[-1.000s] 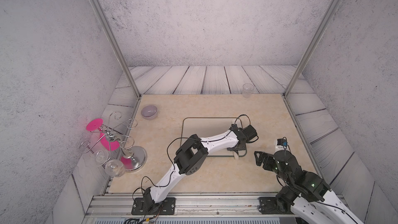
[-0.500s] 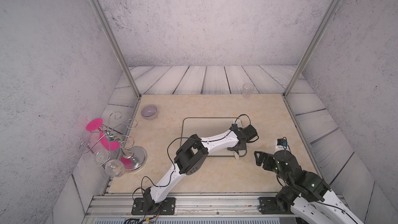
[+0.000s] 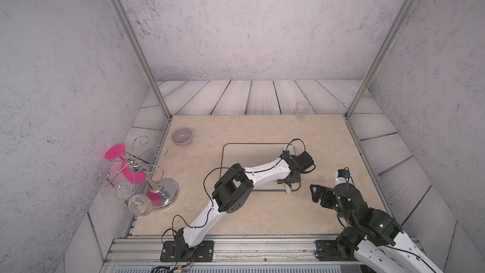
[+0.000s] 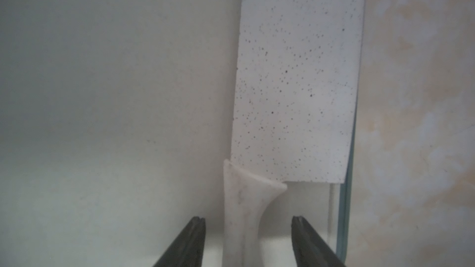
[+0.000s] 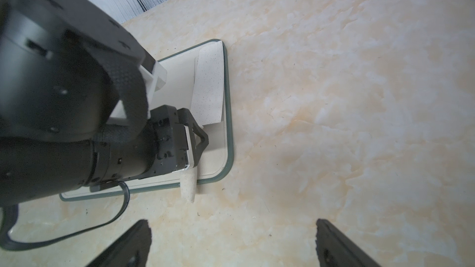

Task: Align the knife with the edge of the cutting board
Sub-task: Place the knife at the edge of the cutting board, then reset both arms

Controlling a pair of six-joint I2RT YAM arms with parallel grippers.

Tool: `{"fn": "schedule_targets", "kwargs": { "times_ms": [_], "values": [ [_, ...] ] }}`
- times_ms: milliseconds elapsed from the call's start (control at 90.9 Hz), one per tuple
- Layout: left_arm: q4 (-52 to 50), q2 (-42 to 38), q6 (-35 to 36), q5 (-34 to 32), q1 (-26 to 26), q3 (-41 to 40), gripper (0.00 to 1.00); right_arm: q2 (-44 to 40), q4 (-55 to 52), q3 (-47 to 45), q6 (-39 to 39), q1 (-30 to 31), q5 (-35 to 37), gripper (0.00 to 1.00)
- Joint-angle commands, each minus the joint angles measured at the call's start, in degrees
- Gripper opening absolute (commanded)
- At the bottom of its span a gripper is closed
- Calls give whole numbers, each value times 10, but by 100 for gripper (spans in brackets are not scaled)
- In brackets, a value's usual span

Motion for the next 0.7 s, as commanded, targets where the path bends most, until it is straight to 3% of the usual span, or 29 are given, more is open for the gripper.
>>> {"fn": "schedule_targets", "kwargs": {
  "times_ms": [0, 264, 374, 440, 693],
  "values": [
    [-9, -51, 6, -7, 17, -6, 66, -5, -13, 3, 2, -1, 18, 99],
    [-6, -170, 41, -1, 82, -98, 79, 27, -11, 26, 10, -1, 57, 99],
    [0, -243, 68, -3, 128, -162, 88, 62, 17, 34, 10, 0, 76, 99],
    [0, -291, 90, -14, 160, -196, 99, 93, 43, 40, 5, -2, 89, 99],
    [11, -414, 189, -41, 325, -314, 100, 283, 127, 117, -34, -51, 187, 99]
  ]
}}
